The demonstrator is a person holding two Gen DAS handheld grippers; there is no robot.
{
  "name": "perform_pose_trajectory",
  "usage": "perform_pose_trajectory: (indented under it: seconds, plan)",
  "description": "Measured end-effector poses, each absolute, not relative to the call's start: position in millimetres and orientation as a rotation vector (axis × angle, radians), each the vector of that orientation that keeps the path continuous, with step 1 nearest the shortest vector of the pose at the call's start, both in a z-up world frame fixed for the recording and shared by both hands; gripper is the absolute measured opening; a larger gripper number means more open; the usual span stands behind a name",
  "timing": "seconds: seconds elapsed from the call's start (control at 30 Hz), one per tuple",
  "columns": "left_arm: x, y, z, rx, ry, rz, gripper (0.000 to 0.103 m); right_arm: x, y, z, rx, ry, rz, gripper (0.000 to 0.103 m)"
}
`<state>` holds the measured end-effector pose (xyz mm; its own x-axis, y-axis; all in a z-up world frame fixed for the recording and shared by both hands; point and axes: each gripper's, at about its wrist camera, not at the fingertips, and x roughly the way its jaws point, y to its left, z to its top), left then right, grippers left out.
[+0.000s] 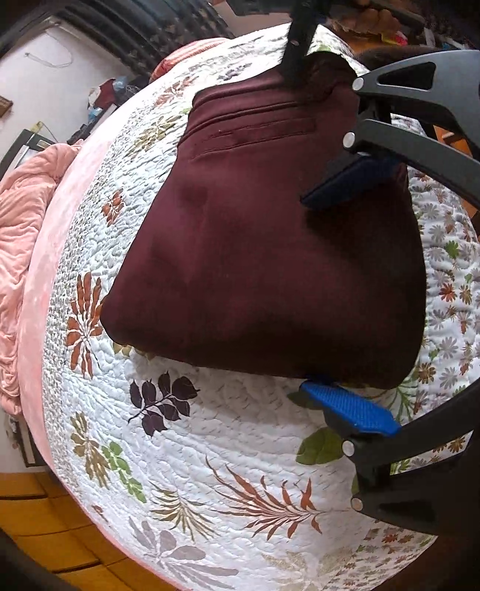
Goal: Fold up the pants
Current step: 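Grasp the folded edge with the right gripper and lift it up, then lower the held edge onto the trouser stack and open the right gripper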
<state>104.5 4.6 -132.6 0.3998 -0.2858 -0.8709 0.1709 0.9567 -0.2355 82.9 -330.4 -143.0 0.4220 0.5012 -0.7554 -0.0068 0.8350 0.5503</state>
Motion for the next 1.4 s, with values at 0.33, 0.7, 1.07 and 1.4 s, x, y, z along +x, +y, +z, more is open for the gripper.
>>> perform_pose_trajectory:
  seconds: [0.33,0.7,1.07,1.4]
  plan:
    - [103.3,13.6,-133.4,-0.170,1.143,-0.270,0.093,154.9,-356.3,-133.2,0.559,1.081,0.244,0.067]
    - [104.2,11.1,-139.6,-0.206,1.153,-0.281,0.093,184.9,-344.5,-135.6,0.486,1.085,0.257,0.012]
    - [103.5,13.9,-145.2,-0.234,1.176,-0.295,0.095,164.8,-355.1,-140.4,0.511,1.094,0.209,0.038]
    - [87.1,23.2,-131.3,-0.246,1.158,-0.302,0.095,61.5,-343.1,-124.5,0.501,1.098,0.306,0.060]
